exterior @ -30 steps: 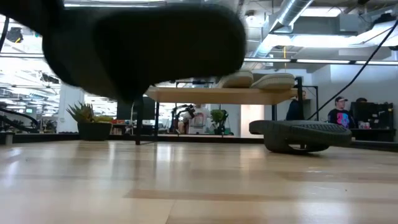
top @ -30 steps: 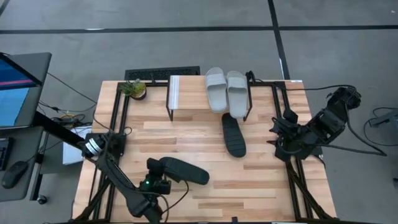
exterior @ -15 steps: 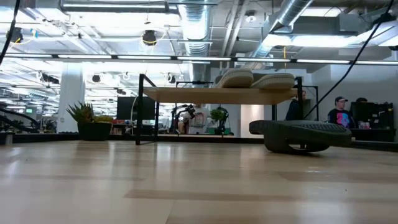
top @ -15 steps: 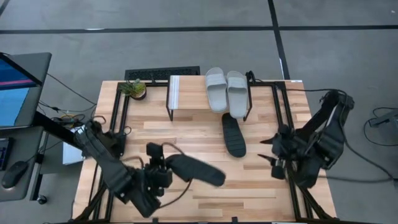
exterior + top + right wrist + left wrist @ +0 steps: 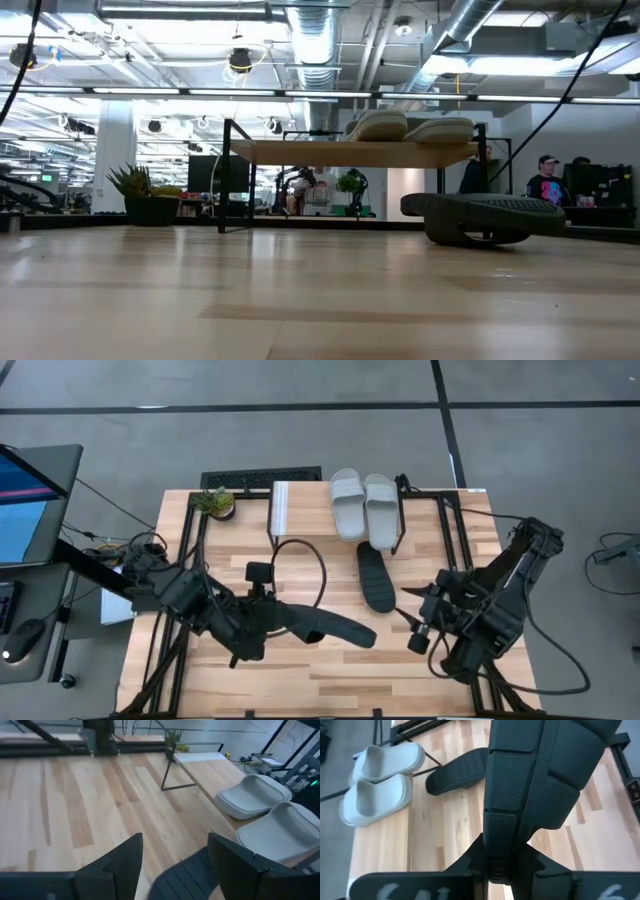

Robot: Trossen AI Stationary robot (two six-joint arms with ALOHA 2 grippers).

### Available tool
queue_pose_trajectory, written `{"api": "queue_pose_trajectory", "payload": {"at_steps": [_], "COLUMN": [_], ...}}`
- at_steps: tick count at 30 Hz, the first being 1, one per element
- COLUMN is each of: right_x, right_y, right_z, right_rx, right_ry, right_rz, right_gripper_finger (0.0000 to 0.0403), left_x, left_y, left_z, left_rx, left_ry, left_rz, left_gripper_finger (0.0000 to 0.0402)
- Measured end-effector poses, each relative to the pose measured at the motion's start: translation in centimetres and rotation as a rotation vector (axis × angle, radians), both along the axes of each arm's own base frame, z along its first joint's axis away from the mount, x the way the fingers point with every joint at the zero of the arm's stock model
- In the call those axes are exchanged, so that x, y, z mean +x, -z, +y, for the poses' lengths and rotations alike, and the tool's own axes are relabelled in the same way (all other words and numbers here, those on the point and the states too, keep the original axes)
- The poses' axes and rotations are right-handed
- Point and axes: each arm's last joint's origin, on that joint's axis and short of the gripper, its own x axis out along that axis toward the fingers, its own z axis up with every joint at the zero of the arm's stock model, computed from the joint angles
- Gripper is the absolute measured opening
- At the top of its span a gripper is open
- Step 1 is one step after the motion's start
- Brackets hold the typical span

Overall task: Pick and place slides into the shelf
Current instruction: Put the left black slide on the shelf

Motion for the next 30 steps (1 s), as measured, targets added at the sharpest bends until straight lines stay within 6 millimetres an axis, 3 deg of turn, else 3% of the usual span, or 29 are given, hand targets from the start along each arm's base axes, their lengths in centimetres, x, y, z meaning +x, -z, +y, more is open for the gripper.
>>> {"api": "queue_pose_trajectory", "payload": {"at_steps": [6,14,30], "right_x": [0.8,2.3,5.6], "right_y": [-3.0,-6.8,-7.7], "right_z": [0.9,2.5,3.3], "right_rx": [0.042,0.146,0.147], "right_ry": [-0.064,-0.308,-0.399], "right_rz": [-0.119,-0.150,-0.107], "right_gripper_finger": [0.0217,0.0217,0.0246], "left_x": [0.4,0.6,0.6], "left_y": [0.1,0.1,0.1], "left_z": [0.6,0.9,0.9], "left_rx": [-0.031,-0.031,-0.027], "left_ry": [0.003,-0.006,-0.022], "left_rz": [0.028,0.027,0.017], "left_gripper_finger": [0.0030,0.0030,0.0030]}}
